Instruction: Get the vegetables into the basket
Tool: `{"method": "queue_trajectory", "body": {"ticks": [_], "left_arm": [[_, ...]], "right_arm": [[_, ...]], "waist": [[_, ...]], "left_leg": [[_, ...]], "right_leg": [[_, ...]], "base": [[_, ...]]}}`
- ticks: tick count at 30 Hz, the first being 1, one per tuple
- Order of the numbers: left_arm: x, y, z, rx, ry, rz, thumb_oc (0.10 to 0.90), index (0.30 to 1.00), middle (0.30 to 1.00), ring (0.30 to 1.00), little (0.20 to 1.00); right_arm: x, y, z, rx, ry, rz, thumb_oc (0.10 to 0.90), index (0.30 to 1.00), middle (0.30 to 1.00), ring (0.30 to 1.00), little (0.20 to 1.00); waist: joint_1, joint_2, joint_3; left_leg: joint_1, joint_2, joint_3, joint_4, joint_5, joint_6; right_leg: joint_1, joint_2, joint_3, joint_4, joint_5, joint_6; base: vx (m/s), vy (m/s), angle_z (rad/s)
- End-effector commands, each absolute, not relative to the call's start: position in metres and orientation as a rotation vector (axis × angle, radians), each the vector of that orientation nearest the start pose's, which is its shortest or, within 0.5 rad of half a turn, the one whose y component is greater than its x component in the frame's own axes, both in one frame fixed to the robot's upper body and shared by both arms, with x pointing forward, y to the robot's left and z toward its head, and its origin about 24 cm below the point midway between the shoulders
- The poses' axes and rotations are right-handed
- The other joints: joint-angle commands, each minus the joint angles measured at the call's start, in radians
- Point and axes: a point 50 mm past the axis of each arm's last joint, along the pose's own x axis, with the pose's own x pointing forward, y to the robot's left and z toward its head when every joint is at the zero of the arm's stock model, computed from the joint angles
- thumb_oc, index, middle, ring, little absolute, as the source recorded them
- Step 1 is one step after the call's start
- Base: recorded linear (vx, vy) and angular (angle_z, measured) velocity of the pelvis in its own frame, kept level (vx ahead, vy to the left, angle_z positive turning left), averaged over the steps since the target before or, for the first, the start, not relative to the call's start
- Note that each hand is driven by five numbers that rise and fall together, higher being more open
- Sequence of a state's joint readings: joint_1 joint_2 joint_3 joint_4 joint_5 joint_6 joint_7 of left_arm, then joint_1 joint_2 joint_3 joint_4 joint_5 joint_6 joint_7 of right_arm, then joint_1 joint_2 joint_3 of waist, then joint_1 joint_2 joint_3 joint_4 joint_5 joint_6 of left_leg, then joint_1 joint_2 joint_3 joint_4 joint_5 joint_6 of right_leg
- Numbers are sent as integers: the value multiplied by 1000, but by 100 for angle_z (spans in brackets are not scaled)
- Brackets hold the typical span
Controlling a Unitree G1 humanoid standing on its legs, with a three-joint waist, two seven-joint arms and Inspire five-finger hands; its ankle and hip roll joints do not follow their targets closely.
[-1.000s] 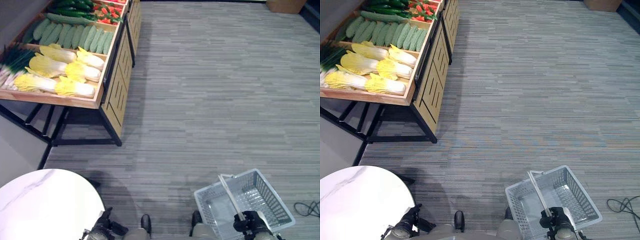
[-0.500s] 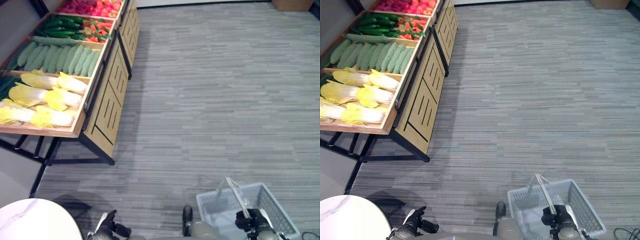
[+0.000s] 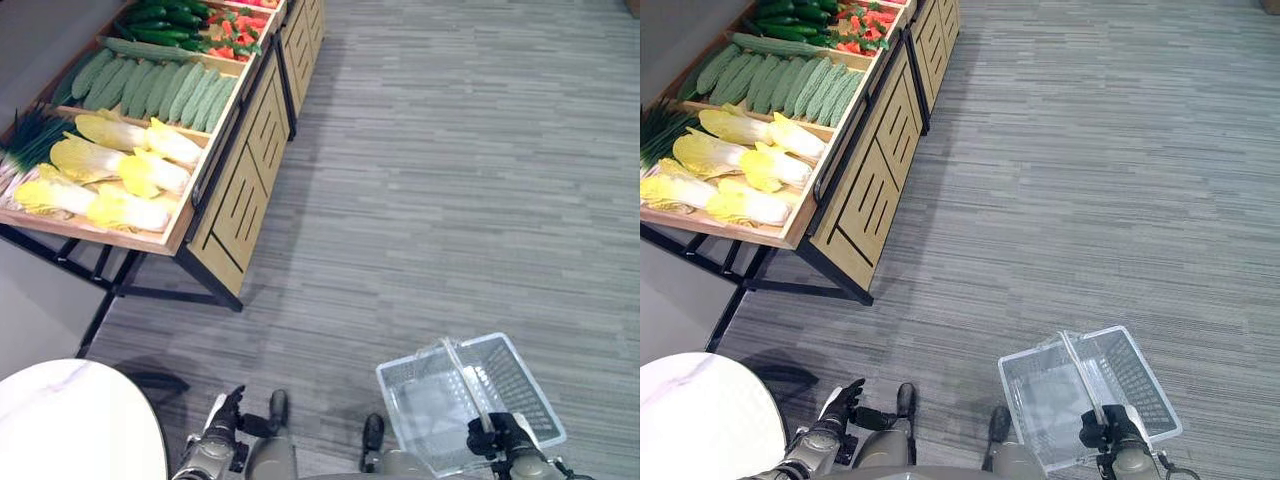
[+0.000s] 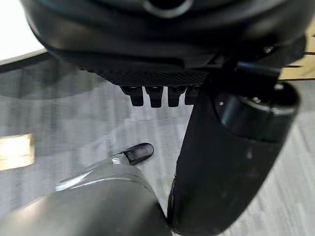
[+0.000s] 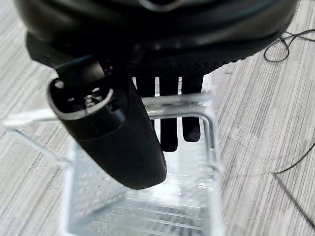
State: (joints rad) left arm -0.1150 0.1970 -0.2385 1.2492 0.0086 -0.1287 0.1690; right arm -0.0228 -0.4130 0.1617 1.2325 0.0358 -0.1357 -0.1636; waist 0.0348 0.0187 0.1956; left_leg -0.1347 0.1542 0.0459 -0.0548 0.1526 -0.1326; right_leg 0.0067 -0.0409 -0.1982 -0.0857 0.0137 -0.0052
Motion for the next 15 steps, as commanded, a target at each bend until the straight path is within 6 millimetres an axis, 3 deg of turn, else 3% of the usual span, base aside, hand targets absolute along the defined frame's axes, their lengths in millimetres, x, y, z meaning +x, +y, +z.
{"method": "queue_trajectory", "body": {"ticks": [1, 6, 7, 9, 12, 15], "left_arm": [[133, 235, -148, 509, 1026, 68, 900, 1000, 1000, 1000, 1000], [134, 239, -146, 526, 1016, 59, 900, 1000, 1000, 1000, 1000], [139, 243, -143, 526, 999, 78, 900, 1000, 1000, 1000, 1000], [141, 245, -142, 531, 994, 89, 900, 1000, 1000, 1000, 1000], [143, 248, -141, 542, 992, 88, 900, 1000, 1000, 1000, 1000], [141, 250, -141, 541, 1001, 92, 900, 1000, 1000, 1000, 1000]], "right_arm": [[106, -320, -121, -563, 1005, -305, 400, 300, 300, 300, 300], [117, -310, -123, -554, 986, -269, 400, 300, 300, 300, 300], [121, -305, -124, -550, 978, -260, 400, 300, 300, 300, 300], [123, -301, -125, -543, 979, -257, 400, 300, 300, 300, 300], [123, -297, -128, -530, 989, -246, 400, 300, 300, 300, 300], [119, -294, -131, -514, 1006, -243, 400, 300, 300, 300, 300]], "waist": [[2, -36, -1], [11, -67, 0], [17, -81, 0], [20, -89, 2], [22, -77, 8], [8, -71, 13]], "left_leg": [[10, -48, 22, 54, -43, 35], [9, -92, 67, 90, -100, 78], [14, -115, 76, 94, -121, 96], [25, -127, 82, 82, -127, 109], [68, -140, 85, 47, -133, 131], [120, -149, 83, 13, -135, 134]], "right_leg": [[-20, -107, 82, 147, 3, 142], [-36, -158, 129, 151, 60, 180], [-50, -176, 140, 164, 112, 196], [-62, -184, 142, 187, 147, 205], [-111, -175, 135, 324, 168, 203], [-153, -154, 120, 308, 167, 187]], "base": [[112, 143, -45], [103, 239, -20], [91, 242, -31], [72, 227, -21], [89, 267, -24], [147, 118, -7]]}}
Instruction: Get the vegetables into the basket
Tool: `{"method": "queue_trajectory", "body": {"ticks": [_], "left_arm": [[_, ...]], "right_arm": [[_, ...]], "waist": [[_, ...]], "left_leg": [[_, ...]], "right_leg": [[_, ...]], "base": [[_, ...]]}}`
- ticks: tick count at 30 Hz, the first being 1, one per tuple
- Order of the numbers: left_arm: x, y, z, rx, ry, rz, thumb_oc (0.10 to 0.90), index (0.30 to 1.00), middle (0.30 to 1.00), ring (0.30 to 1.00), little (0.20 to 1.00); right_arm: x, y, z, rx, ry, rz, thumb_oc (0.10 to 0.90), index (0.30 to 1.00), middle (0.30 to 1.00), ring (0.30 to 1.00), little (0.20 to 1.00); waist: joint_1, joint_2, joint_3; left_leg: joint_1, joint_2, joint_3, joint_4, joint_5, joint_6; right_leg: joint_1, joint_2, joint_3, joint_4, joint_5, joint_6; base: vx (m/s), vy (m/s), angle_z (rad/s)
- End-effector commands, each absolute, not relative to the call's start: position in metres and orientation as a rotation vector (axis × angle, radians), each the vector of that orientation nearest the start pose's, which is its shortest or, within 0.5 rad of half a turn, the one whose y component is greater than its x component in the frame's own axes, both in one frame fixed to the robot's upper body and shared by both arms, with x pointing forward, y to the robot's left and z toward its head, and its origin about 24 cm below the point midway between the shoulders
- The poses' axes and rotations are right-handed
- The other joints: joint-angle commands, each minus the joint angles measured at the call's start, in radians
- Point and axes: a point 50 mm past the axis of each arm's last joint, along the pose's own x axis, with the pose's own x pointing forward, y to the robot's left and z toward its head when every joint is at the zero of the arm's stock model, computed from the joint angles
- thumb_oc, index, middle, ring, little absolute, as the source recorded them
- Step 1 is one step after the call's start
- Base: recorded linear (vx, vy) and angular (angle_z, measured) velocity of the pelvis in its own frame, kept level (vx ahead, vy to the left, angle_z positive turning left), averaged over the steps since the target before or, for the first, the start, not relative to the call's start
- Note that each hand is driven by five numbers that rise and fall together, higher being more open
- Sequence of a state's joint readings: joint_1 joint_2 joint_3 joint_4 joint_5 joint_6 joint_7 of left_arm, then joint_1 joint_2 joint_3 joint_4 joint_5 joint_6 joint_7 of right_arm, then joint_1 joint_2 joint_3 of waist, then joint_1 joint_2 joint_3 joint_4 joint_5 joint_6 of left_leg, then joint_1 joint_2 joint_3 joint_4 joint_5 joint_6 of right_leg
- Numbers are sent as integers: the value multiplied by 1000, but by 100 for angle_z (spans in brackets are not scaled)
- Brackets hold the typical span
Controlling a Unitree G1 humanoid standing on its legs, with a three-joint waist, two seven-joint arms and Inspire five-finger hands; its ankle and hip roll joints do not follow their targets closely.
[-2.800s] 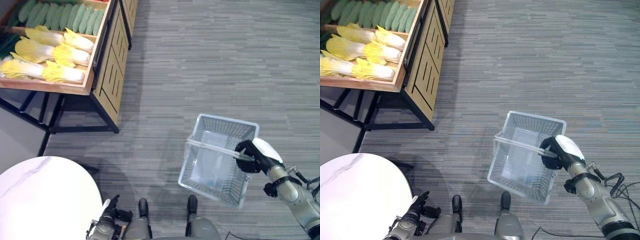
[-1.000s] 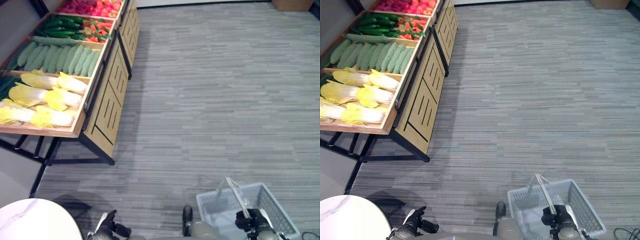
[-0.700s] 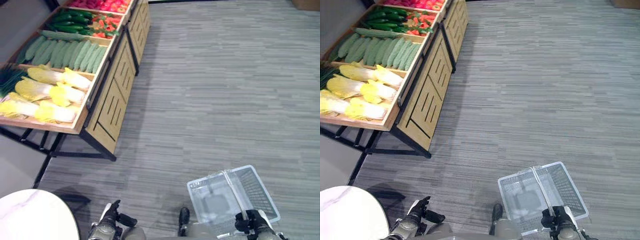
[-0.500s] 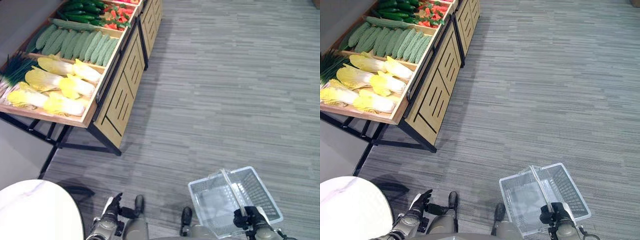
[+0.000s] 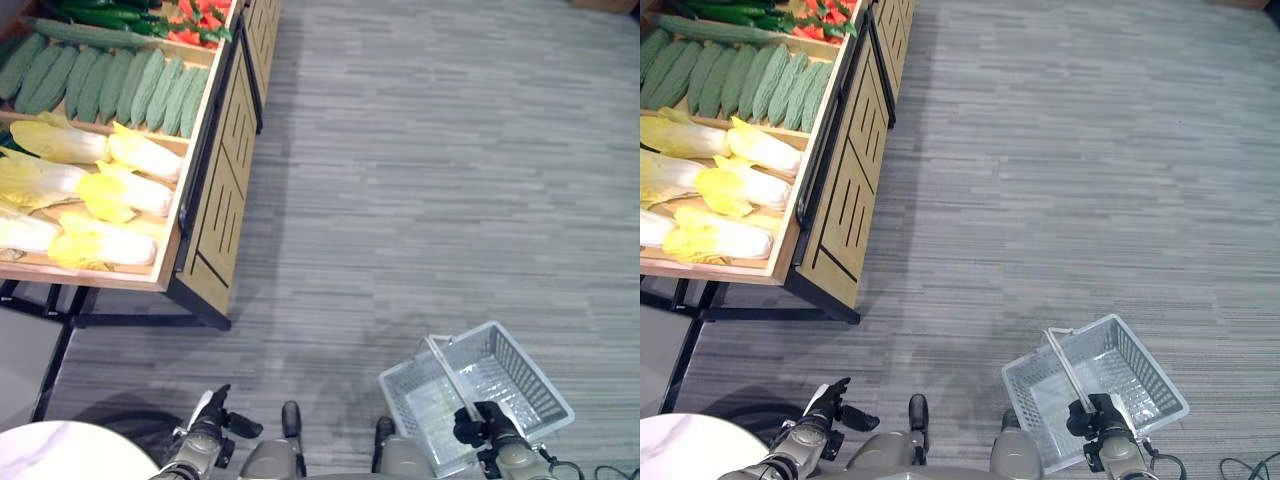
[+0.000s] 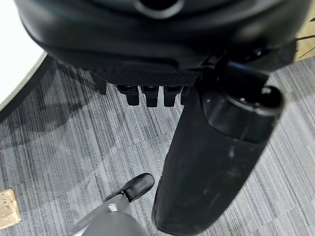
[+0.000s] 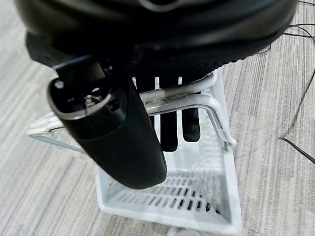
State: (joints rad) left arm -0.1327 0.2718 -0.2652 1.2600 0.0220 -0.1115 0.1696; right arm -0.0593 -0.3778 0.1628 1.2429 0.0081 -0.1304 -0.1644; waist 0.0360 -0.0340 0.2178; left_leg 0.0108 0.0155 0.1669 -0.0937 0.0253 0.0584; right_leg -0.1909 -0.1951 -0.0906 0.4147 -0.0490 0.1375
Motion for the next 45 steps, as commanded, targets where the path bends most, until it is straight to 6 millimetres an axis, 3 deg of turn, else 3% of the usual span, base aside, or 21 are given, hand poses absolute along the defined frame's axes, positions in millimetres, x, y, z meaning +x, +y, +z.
{"method": "queue_trajectory", "body": {"ticks": [1, 7, 11, 14, 17, 19, 22, 25, 26, 30, 33, 34, 39, 45], "left_arm": [[140, 250, -142, 539, 1008, 91, 900, 1000, 1000, 1000, 1000], [136, 248, -144, 537, 1031, 81, 900, 1000, 1000, 1000, 1000], [132, 248, -146, 531, 1047, 84, 900, 1000, 1000, 1000, 1000], [126, 246, -148, 516, 1067, 89, 900, 1000, 1000, 1000, 1000], [121, 241, -151, 483, 1083, 95, 900, 1000, 1000, 1000, 1000], [115, 234, -155, 459, 1098, 85, 900, 1000, 1000, 1000, 1000], [116, 233, -155, 458, 1100, 88, 900, 1000, 1000, 1000, 1000], [121, 230, -154, 454, 1088, 87, 900, 1000, 1000, 1000, 1000], [129, 228, -152, 456, 1066, 92, 900, 1000, 1000, 1000, 1000], [129, 227, -152, 470, 1065, 80, 900, 1000, 1000, 1000, 1000], [127, 232, -152, 501, 1069, 79, 900, 1000, 1000, 1000, 1000], [122, 233, -153, 505, 1082, 75, 900, 1000, 1000, 1000, 1000], [124, 232, -152, 514, 1070, 57, 900, 1000, 1000, 1000, 1000], [136, 237, -147, 534, 1032, 60, 900, 1000, 1000, 1000, 1000]], "right_arm": [[119, -293, -131, -514, 1006, -240, 400, 300, 300, 300, 300], [124, -292, -130, -504, 986, -248, 400, 300, 300, 300, 300], [123, -291, -130, -502, 984, -243, 400, 300, 300, 300, 300], [115, -294, -131, -500, 1011, -248, 400, 300, 300, 300, 300], [110, -300, -131, -505, 1033, -264, 400, 300, 300, 300, 300], [103, -309, -129, -515, 1051, -281, 400, 300, 300, 300, 300], [103, -311, -128, -522, 1048, -277, 400, 300, 300, 300, 300], [104, -314, -127, -539, 1046, -275, 400, 300, 300, 300, 300], [104, -318, -125, -540, 1044, -300, 400, 300, 300, 300, 300], [104, -318, -125, -539, 1043, -303, 400, 300, 300, 300, 300], [101, -314, -127, -542, 1042, -296, 400, 300, 300, 300, 300], [99, -310, -129, -540, 1053, -280, 400, 300, 300, 300, 300], [92, -306, -134, -531, 1089, -277, 400, 300, 300, 300, 300], [102, -295, -136, -514, 1071, -252, 400, 300, 300, 300, 300]], "waist": [[4, -18, -9], [-31, -20, 4], [-42, -21, 2], [-39, -16, -18], [-35, -2, -38], [-35, 20, -51], [-39, 24, -46], [-36, 17, -33], [-24, 4, -16], [-12, -3, -17], [15, 14, -15], [20, 16, -24], [27, 1, -46], [38, -37, -54]], "left_leg": [[-16, -11, -41, 46, -11, -57], [52, -14, -77, 62, -62, -74], [88, -11, -91, 77, -87, -84], [112, 5, -108, 102, -100, -99], [123, 37, -131, 140, -77, -128], [117, 80, -156, 195, -6, -169], [94, 91, -171, 239, 39, -186], [25, 89, -162, 365, 83, -199], [-60, 95, -114, 326, 83, -183], [-118, 106, -63, 216, 44, -168], [-194, 164, -14, 56, 191, -193], [-176, 164, -5, 45, 180, -189], [-144, 129, 33, 55, 140, -160], [-156, 70, 57, 125, 59, -113]], "right_leg": [[38, 4, 5, -215, 228, 45], [-28, 2, 18, -353, 274, 65], [-38, 5, 12, -374, 293, 69], [-12, 17, -2, -382, 275, 57], [11, 49, -25, -369, 241, 30], [41, 92, -55, -356, 186, -9], [48, 103, -68, -347, 163, -26], [80, 106, -81, -352, 135, -50], [124, 90, -108, -379, 122, -48], [152, 81, -121, -399, 106, -37], [203, 101, -119, -392, 65, -36], [229, 103, -104, -386, 40, -30], [259, 53, -88, -378, 38, -3], [241, -18, -62, -347, 111, 42]], "base": [[97, 10, 16], [201, -63, 26], [174, -86, 25], [235, -183, 7], [237, -294, 20], [287, -404, 18], [97, -194, 10], [100, -201, 21], [125, -175, 26], [151, -38, 43], [300, 106, 10], [347, 199, -14], [190, 212, -54], [99, 206, 16]]}}
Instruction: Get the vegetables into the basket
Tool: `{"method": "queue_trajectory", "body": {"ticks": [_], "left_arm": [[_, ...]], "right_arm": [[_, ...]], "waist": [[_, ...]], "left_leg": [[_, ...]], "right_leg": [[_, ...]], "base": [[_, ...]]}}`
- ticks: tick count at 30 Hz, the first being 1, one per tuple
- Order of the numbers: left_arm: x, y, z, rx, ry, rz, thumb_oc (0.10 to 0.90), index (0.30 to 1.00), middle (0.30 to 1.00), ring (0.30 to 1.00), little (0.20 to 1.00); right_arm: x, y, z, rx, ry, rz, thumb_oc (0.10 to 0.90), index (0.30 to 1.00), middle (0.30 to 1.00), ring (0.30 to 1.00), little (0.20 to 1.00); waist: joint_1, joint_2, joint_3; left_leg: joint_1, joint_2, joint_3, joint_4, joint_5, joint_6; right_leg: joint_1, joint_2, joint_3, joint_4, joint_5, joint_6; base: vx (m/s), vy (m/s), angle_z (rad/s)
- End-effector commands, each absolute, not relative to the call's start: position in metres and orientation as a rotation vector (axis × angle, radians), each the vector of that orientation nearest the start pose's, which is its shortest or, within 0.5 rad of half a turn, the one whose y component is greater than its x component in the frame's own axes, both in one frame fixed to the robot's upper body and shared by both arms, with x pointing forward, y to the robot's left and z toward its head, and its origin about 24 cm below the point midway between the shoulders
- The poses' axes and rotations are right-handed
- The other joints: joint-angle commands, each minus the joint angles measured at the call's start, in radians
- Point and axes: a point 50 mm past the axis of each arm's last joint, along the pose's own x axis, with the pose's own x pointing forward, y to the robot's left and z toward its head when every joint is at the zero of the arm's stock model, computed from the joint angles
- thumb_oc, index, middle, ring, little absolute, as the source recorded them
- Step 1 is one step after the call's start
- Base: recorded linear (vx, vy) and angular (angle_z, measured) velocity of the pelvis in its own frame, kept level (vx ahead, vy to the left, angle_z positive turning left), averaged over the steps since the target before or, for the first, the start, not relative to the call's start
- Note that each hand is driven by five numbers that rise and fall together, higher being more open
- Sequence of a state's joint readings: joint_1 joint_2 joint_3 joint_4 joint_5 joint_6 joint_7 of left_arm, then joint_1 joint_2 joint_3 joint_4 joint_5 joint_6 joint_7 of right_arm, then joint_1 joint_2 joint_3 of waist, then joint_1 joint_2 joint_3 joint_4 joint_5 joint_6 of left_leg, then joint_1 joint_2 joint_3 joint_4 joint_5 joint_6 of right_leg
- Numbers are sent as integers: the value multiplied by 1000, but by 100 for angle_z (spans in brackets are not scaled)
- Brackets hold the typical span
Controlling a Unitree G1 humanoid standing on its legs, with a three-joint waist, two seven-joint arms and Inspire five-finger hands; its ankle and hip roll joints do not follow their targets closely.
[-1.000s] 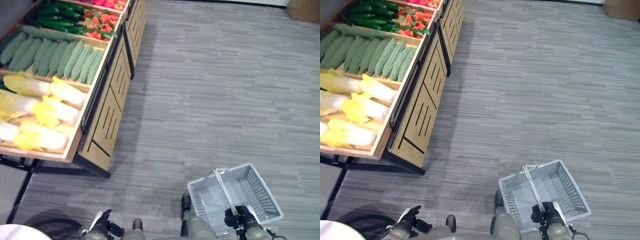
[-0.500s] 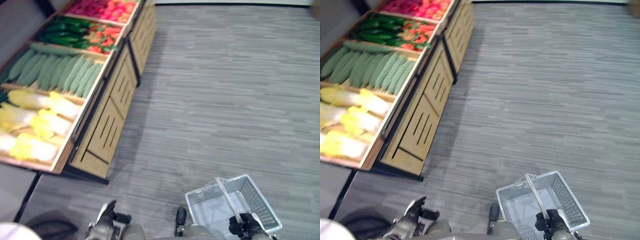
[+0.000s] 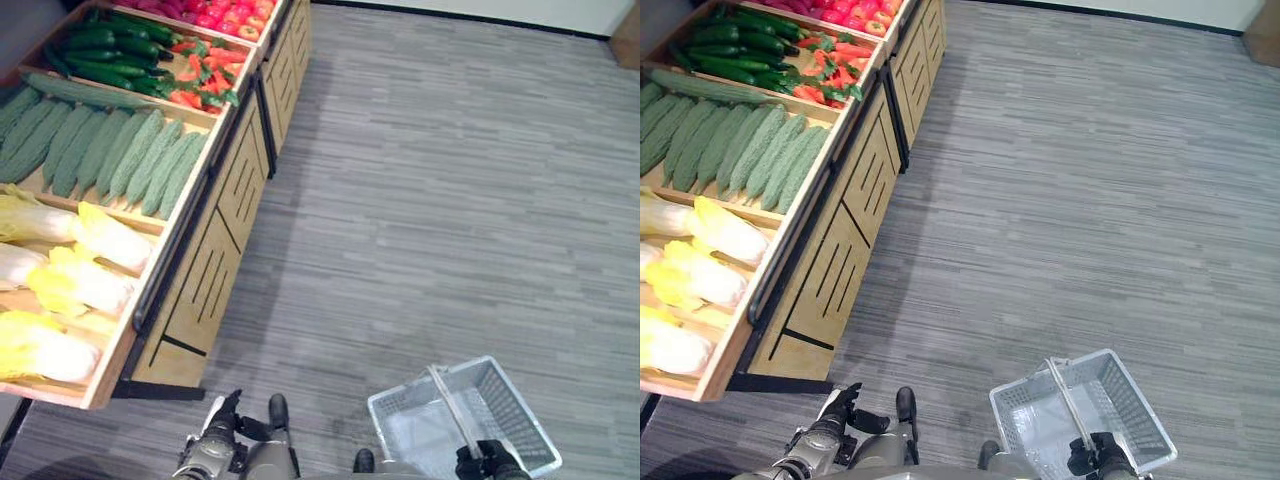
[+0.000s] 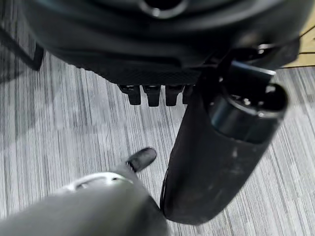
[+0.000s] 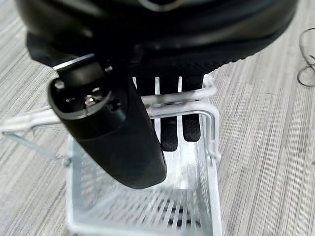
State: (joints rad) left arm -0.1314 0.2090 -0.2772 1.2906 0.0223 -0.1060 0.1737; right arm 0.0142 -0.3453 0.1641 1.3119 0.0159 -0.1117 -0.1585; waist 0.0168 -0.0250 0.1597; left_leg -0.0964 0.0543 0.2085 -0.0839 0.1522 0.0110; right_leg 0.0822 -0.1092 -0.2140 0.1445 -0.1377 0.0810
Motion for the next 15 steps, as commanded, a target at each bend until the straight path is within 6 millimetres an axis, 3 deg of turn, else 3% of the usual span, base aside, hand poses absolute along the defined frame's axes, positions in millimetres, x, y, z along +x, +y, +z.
{"method": "queue_trajectory", "body": {"ticks": [1, 3, 4, 9, 11, 15], "left_arm": [[139, 240, -145, 534, 1022, 69, 900, 1000, 1000, 1000, 1000], [139, 240, -145, 534, 1022, 69, 900, 1000, 1000, 1000, 1000], [146, 244, -141, 544, 1001, 83, 900, 1000, 1000, 1000, 1000], [151, 248, -138, 551, 990, 93, 900, 1000, 1000, 1000, 1000], [149, 249, -138, 546, 992, 94, 900, 1000, 1000, 1000, 1000], [150, 251, -138, 541, 988, 95, 900, 1000, 1000, 1000, 1000]], "right_arm": [[106, -291, -137, -511, 1061, -236, 400, 300, 300, 300, 300], [106, -291, -137, -511, 1061, -236, 400, 300, 300, 300, 300], [115, -284, -137, -517, 1040, -203, 400, 300, 300, 300, 300], [118, -280, -137, -514, 1033, -186, 400, 300, 300, 300, 300], [115, -280, -138, -515, 1041, -181, 400, 300, 300, 300, 300], [109, -284, -139, -517, 1060, -191, 400, 300, 300, 300, 300]], "waist": [[62, -55, 3], [62, -55, 3], [65, -53, 7], [54, -39, 19], [41, -32, 28], [15, -34, 41]], "left_leg": [[-45, 17, 17, 113, -82, -55], [-45, 16, 18, 113, -82, -54], [-17, -5, 19, 87, -88, -31], [44, -29, -1, 43, -103, -10], [75, -32, -14, 30, -108, -10], [115, -39, -54, 32, -139, -18]], "right_leg": [[-45, -118, 69, -61, 240, 109], [-46, -118, 70, -61, 240, 109], [-92, -125, 81, 45, 290, 115], [-170, -99, 107, 166, 322, 103], [-212, -79, 111, 166, 303, 90], [-271, -61, 118, 31, 292, 91]], "base": [[78, 193, -4], [58, 169, -11], [67, 220, -5], [117, 187, 10], [220, 53, 29], [206, -54, 45]]}}
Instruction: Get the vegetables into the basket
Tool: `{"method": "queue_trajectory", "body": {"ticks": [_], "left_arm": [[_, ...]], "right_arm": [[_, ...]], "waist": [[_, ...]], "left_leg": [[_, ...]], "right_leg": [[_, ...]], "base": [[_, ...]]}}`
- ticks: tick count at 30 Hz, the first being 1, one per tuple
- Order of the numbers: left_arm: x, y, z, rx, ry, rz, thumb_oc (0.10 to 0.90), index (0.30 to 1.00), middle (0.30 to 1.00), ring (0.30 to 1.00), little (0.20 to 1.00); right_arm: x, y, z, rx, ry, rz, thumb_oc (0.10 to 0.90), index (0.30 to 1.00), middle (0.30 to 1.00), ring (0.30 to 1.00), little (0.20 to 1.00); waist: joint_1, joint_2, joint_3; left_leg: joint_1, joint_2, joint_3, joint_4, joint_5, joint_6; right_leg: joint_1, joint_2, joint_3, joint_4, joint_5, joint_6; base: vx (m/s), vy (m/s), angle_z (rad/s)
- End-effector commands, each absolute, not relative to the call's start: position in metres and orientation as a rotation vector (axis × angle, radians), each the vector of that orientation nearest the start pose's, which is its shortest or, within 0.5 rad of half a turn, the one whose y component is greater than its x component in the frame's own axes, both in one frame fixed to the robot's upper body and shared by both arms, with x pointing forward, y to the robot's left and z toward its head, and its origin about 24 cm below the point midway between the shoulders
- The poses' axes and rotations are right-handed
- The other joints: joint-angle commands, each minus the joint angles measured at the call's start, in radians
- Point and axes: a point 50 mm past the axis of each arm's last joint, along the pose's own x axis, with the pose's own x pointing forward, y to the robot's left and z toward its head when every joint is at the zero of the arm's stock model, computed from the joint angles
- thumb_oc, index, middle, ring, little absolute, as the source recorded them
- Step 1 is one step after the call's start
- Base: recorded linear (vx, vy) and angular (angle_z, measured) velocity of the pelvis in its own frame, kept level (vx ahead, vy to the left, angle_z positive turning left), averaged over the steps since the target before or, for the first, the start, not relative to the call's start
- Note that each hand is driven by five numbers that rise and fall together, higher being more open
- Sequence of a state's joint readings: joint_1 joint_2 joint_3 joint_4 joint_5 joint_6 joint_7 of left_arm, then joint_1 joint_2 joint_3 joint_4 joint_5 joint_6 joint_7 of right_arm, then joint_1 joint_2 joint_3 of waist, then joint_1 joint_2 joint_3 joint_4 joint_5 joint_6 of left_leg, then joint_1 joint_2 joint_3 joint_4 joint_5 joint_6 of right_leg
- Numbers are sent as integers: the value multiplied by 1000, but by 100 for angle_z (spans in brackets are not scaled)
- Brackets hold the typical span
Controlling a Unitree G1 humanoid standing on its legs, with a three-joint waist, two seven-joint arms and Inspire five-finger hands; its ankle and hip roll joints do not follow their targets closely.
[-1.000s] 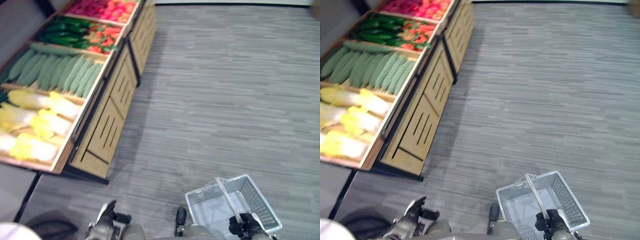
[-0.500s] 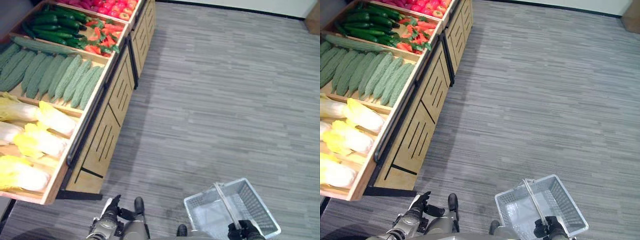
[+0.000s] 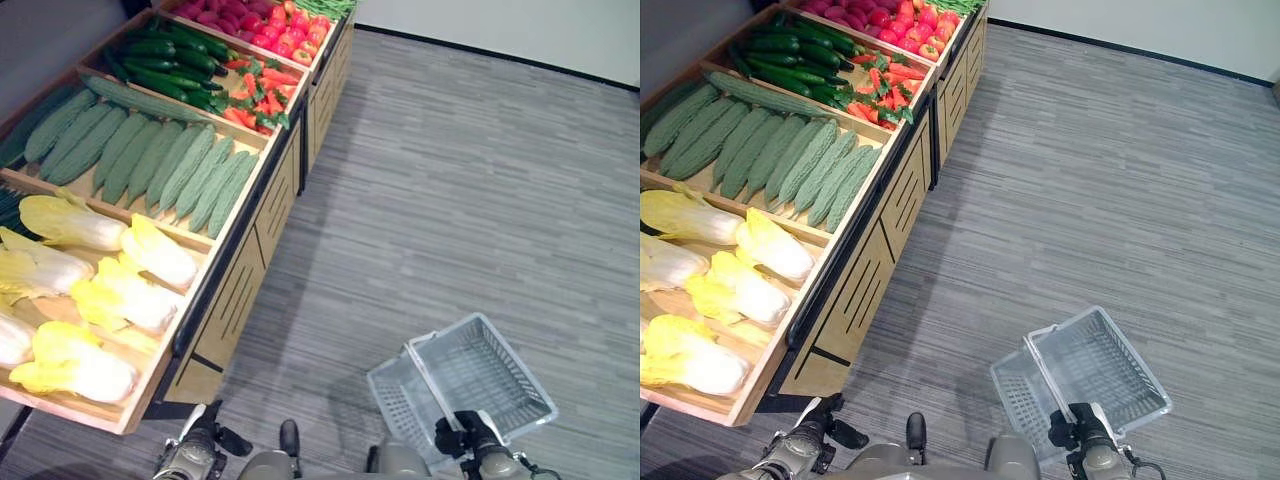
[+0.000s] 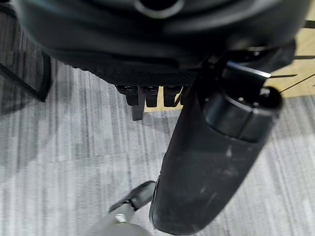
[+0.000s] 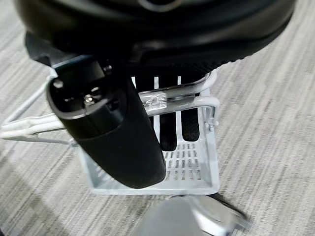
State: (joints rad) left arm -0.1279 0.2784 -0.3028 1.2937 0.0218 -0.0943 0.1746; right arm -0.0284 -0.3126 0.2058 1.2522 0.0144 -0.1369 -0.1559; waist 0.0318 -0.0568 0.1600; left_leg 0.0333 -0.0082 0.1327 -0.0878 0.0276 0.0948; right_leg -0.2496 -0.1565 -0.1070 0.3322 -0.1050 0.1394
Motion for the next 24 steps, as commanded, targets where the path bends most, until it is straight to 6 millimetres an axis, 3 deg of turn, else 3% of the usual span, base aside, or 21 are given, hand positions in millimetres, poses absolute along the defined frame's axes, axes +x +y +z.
{"method": "queue_trajectory", "body": {"ticks": [1, 3, 7, 9, 11, 17, 18, 19, 20, 22, 24], "left_arm": [[150, 252, -137, 540, 989, 100, 900, 1000, 1000, 1000, 1000], [149, 252, -138, 539, 992, 100, 900, 1000, 1000, 1000, 1000], [142, 253, -141, 525, 1017, 104, 900, 1000, 1000, 1000, 1000], [135, 253, -143, 518, 1039, 110, 900, 1000, 1000, 1000, 1000], [129, 255, -145, 481, 1053, 142, 900, 1000, 1000, 1000, 1000], [141, 258, -139, 488, 1010, 158, 900, 1000, 1000, 1000, 1000], [145, 258, -138, 489, 998, 160, 900, 1000, 1000, 1000, 1000], [155, 255, -134, 494, 971, 151, 900, 1000, 1000, 1000, 1000], [155, 255, -134, 495, 971, 151, 900, 1000, 1000, 1000, 1000], [168, 250, -130, 513, 934, 130, 900, 1000, 1000, 1000, 1000], [176, 244, -128, 517, 911, 112, 900, 1000, 1000, 1000, 1000]], "right_arm": [[108, -285, -139, -517, 1065, -195, 400, 300, 300, 300, 300], [106, -286, -139, -521, 1075, -193, 400, 300, 300, 300, 300], [98, -289, -140, -527, 1099, -182, 400, 300, 300, 300, 300], [95, -291, -140, -533, 1108, -176, 400, 300, 300, 300, 300], [98, -298, -136, -551, 1091, -184, 400, 300, 300, 300, 300], [114, -310, -125, -595, 1030, -192, 400, 300, 300, 300, 300], [116, -313, -123, -600, 1023, -201, 400, 300, 300, 300, 300], [116, -317, -122, -598, 1022, -229, 400, 300, 300, 300, 300], [116, -317, -122, -598, 1022, -229, 400, 300, 300, 300, 300], [113, -319, -121, -584, 1023, -259, 400, 300, 300, 300, 300], [111, -319, -122, -573, 1030, -280, 400, 300, 300, 300, 300]], "waist": [[-18, -3, 50], [-40, -5, 58], [-52, -11, 54], [-47, -11, 41], [-37, 0, 27], [-23, 10, 38], [-25, 9, 41], [-35, 10, 54], [-35, 10, 54], [-57, 15, 57], [-62, 31, 55]], "left_leg": [[7, 19, -6, 45, -35, -108], [31, 15, -42, 64, -64, -115], [65, 15, -89, 80, -102, -124], [80, 26, -102, 86, -112, -132], [74, 72, -143, 103, -81, -165], [4, 106, -170, 165, -21, -202], [-15, 108, -133, 192, -13, -206], [-59, 136, -13, 211, 15, -209], [-60, 136, -13, 212, 15, -209], [-93, 181, 159, 169, 35, -210], [-125, 197, 242, 123, 74, -214]], "right_leg": [[42, -10, 42, -213, 279, 43], [6, -6, 95, -262, 310, 53], [4, 5, 116, -271, 314, 51], [15, 17, 96, -261, 299, 39], [29, 44, 40, -243, 263, 13], [52, 48, -32, -241, 213, -18], [66, 39, -51, -247, 208, -21], [98, 21, -91, -254, 193, -28], [97, 21, -91, -254, 193, -28], [124, -4, -149, -263, 181, -22], [147, -12, -199, -272, 177, -15]], "base": [[302, -108, 42], [305, -123, 77], [275, -168, 65], [201, -206, 39], [261, -378, 38], [80, -215, 47], [61, -146, 94], [30, -97, 91], [-16, -80, 84], [-18, -49, 107], [58, 13, 105]]}}
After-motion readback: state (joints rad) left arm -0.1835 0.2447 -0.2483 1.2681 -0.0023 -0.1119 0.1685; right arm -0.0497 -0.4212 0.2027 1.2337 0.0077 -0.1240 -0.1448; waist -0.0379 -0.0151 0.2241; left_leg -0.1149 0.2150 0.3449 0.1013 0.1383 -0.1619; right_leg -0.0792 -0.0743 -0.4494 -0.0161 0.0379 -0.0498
